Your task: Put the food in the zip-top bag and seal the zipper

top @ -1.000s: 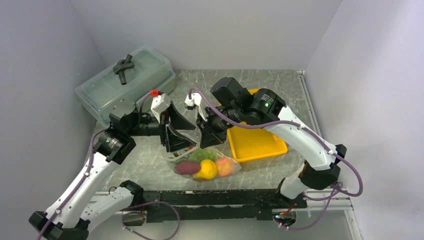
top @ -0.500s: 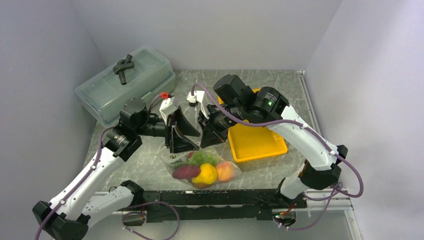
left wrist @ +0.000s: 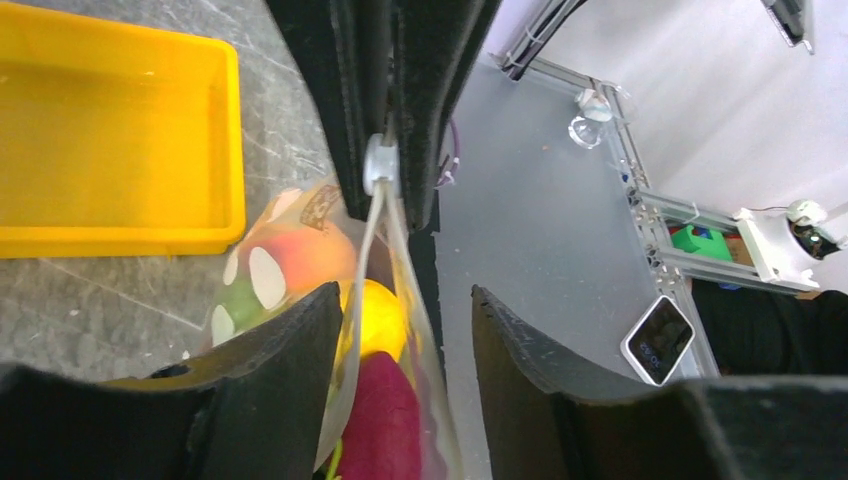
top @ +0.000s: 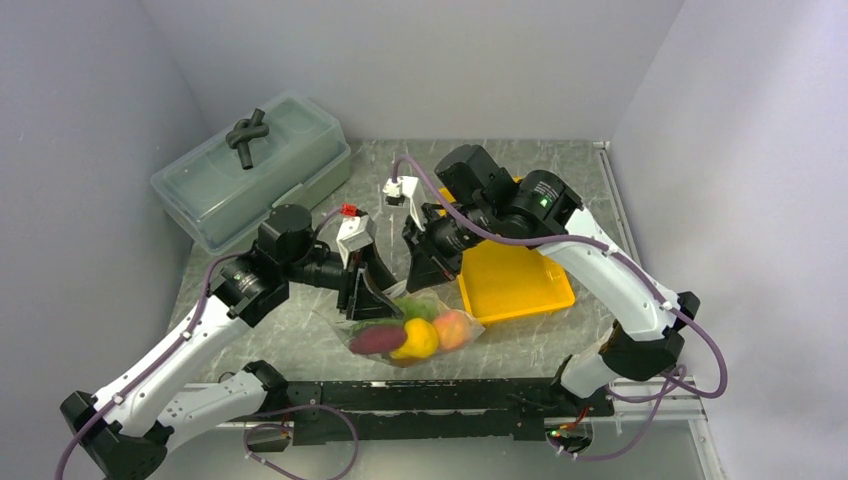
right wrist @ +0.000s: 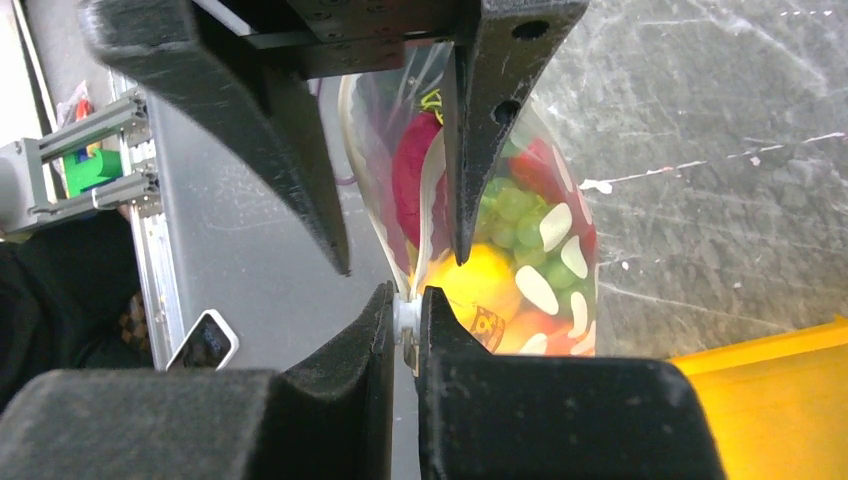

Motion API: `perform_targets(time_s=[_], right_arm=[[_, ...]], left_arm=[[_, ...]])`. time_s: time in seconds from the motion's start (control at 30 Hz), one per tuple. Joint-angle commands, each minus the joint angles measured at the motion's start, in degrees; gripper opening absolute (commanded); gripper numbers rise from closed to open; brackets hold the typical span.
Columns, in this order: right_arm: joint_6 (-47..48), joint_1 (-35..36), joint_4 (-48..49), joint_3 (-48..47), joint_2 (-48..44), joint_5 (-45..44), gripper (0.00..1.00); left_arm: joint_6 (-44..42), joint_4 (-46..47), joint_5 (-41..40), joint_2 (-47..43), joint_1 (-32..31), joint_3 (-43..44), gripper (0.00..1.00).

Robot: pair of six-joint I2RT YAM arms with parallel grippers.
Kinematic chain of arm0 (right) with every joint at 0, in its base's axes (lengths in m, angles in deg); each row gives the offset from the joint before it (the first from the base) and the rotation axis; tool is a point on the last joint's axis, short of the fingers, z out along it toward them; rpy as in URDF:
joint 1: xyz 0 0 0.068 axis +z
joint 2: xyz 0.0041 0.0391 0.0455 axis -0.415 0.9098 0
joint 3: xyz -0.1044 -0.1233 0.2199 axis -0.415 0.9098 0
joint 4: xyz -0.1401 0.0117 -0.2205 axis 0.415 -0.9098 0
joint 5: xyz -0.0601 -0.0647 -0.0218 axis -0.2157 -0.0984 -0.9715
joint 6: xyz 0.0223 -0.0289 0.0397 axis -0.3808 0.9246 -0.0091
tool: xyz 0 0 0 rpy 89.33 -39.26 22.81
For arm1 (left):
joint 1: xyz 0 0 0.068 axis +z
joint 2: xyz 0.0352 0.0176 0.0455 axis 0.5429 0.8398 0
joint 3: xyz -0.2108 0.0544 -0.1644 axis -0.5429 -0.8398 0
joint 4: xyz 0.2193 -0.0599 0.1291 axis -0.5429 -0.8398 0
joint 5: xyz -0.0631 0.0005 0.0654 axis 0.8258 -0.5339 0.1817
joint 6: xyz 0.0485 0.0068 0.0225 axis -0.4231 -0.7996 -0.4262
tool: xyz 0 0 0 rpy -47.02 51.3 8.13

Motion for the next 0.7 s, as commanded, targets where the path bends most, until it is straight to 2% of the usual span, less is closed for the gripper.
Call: perform_targets(time_s=[0.0, 0.17, 0.2, 0.23, 0.4, 0.5, 0.53, 0.67], right_arm=[[-1.2, -0.5, 4.7, 1.0, -4.1, 2.3, 0.00], [-0.7, -0.5, 5.0, 2.9, -5.5, 3.6, 0.00], [-0.6, -0.5, 5.3, 3.5, -5.8, 3.8, 0.00], [-0.6, -0.5, 5.5, 4.2, -6.3, 3.8, 0.00], [0.2, -0.5, 7.2, 7.2, -8.5, 4.9, 0.01], [0.7, -0.5, 7.9, 8.2, -9.6, 4.6, 0.07], [1.0, -0.5, 8.2, 8.7, -9.9, 4.4, 0.10], [1.8, -0.5, 12.5, 12.6, -13.2, 2.8, 0.34]], left_arm=[[-3.2, -3.6, -2.4, 0.9, -0.7, 2.8, 0.50], [-3.7, -4.4, -3.4, 1.3, -0.6, 3.7, 0.24], [-3.7, -4.3, -3.2, 1.1, -0.6, 3.6, 0.15], [-3.8, -4.6, -3.4, 1.0, -0.6, 3.6, 0.02], [-4.0, -4.4, -2.0, -0.1, -0.6, 3.3, 0.00], [-4.1, -4.4, -1.7, -0.7, -0.6, 3.3, 0.00], [-4.2, -4.4, -1.3, -0.8, -0.6, 3.3, 0.00], [-4.3, -4.3, 0.0, -1.3, -0.6, 3.5, 0.00]])
